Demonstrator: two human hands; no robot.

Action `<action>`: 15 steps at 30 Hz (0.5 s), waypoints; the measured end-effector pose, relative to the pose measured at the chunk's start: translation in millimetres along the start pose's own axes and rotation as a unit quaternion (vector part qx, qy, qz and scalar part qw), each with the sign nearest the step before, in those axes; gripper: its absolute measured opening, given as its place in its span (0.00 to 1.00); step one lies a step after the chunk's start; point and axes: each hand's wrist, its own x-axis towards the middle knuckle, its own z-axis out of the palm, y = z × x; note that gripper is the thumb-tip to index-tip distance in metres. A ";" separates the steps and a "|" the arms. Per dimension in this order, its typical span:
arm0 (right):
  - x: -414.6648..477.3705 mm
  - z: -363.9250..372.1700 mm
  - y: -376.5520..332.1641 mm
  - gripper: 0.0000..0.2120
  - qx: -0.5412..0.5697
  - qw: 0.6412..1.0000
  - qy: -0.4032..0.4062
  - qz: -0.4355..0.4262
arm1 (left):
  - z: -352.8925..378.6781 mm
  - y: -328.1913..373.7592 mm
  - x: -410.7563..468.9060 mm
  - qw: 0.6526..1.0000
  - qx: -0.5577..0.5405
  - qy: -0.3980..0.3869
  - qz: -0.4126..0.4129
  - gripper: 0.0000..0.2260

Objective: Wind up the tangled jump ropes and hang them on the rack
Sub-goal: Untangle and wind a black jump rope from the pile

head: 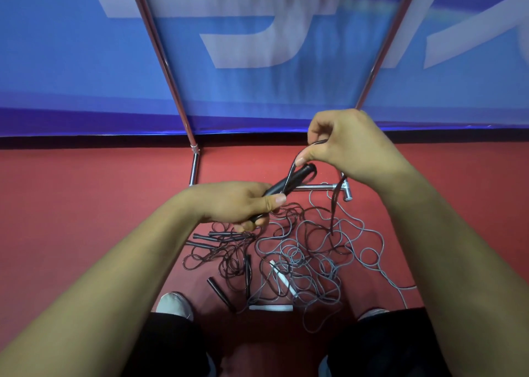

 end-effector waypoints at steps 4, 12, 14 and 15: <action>-0.6 2.1 2.3 0.18 0.062 0.998 -0.025 0.015 | -0.2 -1.0 -2.4 0.999 0.038 0.000 0.030 0.10; 12.4 6.5 27.5 0.08 0.242 0.969 -0.034 0.034 | -2.3 -5.5 0.7 0.979 -0.137 0.048 0.145 0.07; 14.8 10.4 32.2 0.14 0.229 0.972 -0.038 0.025 | -2.7 -5.4 -0.5 0.973 -0.170 0.048 0.146 0.07; 15.5 12.1 33.4 0.14 0.227 0.973 -0.041 0.020 | -2.8 -4.7 -0.9 0.970 -0.174 0.055 0.158 0.07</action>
